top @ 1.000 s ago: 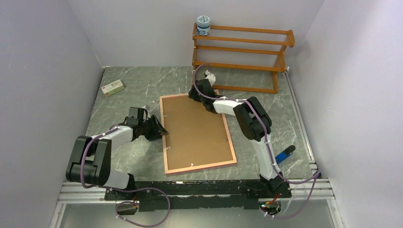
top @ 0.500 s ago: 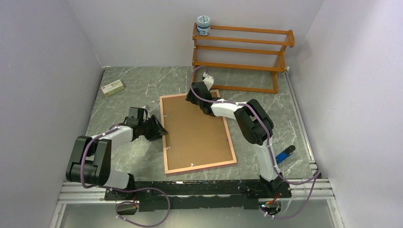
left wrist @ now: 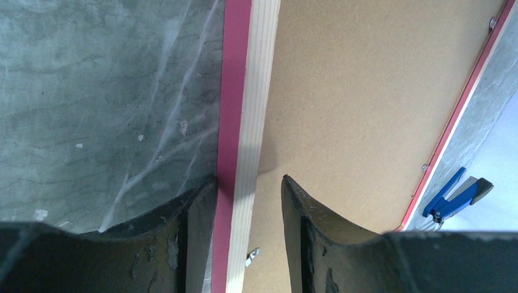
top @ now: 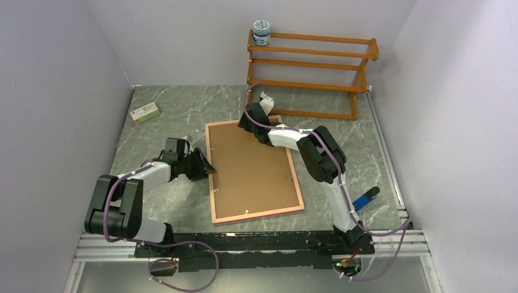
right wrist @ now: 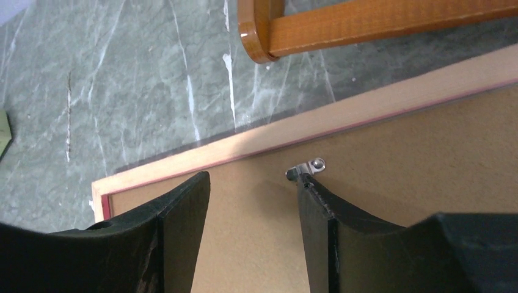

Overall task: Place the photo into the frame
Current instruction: Install the photo frame at the center of the board.

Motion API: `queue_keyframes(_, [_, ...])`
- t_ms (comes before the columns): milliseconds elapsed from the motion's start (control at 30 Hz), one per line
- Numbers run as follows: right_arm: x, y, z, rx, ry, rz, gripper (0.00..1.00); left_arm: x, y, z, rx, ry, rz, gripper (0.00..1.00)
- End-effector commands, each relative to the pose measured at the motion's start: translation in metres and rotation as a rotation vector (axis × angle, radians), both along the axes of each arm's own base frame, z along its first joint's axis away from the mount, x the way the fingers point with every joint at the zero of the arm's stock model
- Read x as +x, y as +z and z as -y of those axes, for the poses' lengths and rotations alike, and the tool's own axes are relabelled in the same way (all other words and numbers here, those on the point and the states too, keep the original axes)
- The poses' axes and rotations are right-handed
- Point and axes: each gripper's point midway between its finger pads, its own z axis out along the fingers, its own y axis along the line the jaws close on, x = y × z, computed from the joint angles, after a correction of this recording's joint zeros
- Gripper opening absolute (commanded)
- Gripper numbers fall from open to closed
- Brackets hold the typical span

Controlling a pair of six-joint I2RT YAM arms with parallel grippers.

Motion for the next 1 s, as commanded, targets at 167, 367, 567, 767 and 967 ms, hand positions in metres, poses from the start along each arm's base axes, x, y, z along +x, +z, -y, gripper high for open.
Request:
queue_keyframes(167, [0.016, -0.009, 0.0, -0.012, -0.04, -0.013, 0.58, -0.01, -0.006, -0.007, 0.043, -0.009, -0.011, 0.49])
queue_keyframes(367, [0.022, -0.011, 0.004, -0.028, -0.077, -0.015, 0.58, -0.012, -0.008, -0.006, 0.039, -0.01, -0.017, 0.49])
queue_keyframes(567, [0.025, -0.013, 0.01, -0.051, -0.124, -0.022, 0.58, -0.012, -0.006, -0.007, 0.045, -0.011, -0.017, 0.49])
queue_keyframes(767, [0.024, -0.011, 0.022, -0.126, -0.173, -0.023, 0.57, -0.015, -0.015, -0.018, 0.099, 0.038, -0.071, 0.47])
queue_keyframes(967, [0.024, -0.007, 0.015, -0.142, -0.139, -0.008, 0.58, -0.018, -0.021, -0.018, 0.102, 0.041, -0.094, 0.46])
